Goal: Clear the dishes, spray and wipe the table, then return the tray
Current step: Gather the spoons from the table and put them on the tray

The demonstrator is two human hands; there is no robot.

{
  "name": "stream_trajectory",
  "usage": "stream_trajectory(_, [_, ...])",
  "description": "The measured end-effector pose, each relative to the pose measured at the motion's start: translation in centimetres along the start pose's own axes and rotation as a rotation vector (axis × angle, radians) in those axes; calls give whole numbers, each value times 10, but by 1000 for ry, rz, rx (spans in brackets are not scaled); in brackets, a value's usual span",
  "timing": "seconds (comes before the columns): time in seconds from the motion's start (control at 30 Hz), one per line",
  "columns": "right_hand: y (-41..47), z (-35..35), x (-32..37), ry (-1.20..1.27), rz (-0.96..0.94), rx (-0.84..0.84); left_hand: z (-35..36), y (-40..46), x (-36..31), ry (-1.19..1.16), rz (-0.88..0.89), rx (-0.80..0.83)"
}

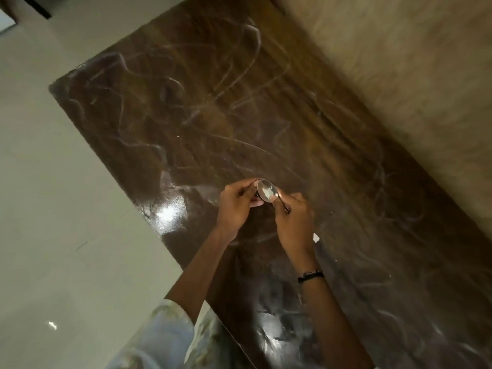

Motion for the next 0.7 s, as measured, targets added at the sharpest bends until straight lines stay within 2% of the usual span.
stream_trajectory(0.27, [-83, -65, -71, -45, 107, -86, 75, -101, 36, 7, 26, 78])
stream_trajectory(0.43, [-150, -116, -128, 7, 169, -134, 132, -175, 64, 113, 82, 71])
stream_trajectory(0.53, [-197, -151, -165, -10, 133, -182, 171, -218, 84, 215, 167, 68])
stream_trajectory(0.7, [-279, -216, -239, -82, 15, -201, 234, -279, 147, 286, 160, 34])
Point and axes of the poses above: each hand's wrist, its own y-axis towards the middle knuckle, its own z-axis out of the palm, x = y × z, the point moved 7 cm from there along y, towards the middle knuckle, and after that the axes turned 1 degree about -y, right-handed, at the moved point
